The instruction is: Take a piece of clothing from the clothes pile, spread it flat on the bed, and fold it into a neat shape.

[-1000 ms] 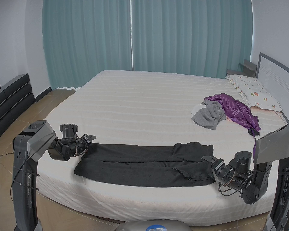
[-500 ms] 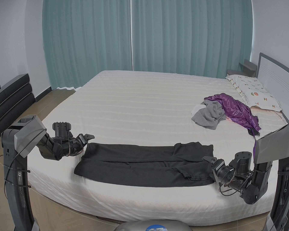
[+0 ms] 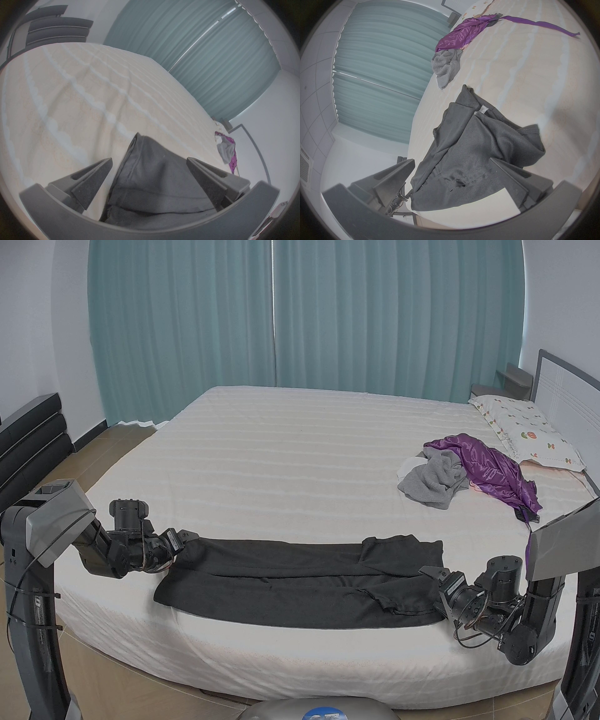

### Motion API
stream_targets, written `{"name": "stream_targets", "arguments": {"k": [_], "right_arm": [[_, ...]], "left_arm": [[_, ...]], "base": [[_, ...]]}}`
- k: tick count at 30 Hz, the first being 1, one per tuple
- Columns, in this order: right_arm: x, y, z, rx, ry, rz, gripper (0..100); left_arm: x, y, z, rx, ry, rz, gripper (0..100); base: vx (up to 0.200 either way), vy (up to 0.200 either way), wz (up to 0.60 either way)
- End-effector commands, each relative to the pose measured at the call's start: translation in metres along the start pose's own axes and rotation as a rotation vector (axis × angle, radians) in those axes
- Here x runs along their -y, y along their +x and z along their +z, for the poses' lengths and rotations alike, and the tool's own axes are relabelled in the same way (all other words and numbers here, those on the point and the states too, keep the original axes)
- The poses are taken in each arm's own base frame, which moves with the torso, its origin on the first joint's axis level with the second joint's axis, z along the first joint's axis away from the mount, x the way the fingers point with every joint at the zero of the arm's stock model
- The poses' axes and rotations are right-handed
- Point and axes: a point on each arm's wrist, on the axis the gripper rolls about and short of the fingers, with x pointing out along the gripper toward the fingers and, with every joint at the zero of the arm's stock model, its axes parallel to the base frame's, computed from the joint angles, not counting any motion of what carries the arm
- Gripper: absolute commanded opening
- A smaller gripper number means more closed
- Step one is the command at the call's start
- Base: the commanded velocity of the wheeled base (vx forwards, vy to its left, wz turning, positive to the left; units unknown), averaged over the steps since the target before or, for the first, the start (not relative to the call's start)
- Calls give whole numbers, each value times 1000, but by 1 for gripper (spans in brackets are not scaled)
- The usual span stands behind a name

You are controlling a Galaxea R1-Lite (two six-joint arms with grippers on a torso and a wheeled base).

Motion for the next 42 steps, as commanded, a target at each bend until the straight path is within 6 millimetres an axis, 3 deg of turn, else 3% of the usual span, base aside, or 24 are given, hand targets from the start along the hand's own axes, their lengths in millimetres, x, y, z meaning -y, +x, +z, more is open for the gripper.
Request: {"name": "stream_targets", "arguments": {"k": [1, 7, 16, 17, 31, 42], "right_arm": [[-1, 0, 0, 4, 0, 11, 100], [-1, -2, 0, 1, -1, 7, 100], [-1, -2, 0, 3, -1, 12, 100], [-1, -2, 0, 3, -1, 12, 100], [0, -3, 8, 29, 11, 9, 100], [7, -9, 45, 103, 63, 27, 100]], "left_arm": [[-4, -1, -7, -23, 7, 14, 100], [-11, 0, -18, -61, 80, 34, 100], [-7, 3, -29, -92, 101, 29, 100], [-7, 3, -29, -92, 100, 31, 0], [-5, -2, -21, -57, 95, 32, 0], [7, -20, -5, -5, 79, 15, 0]], "base": [[0, 0, 0], [0, 0, 0], [0, 0, 0], [0, 0, 0], [0, 0, 0], [0, 0, 0]]}}
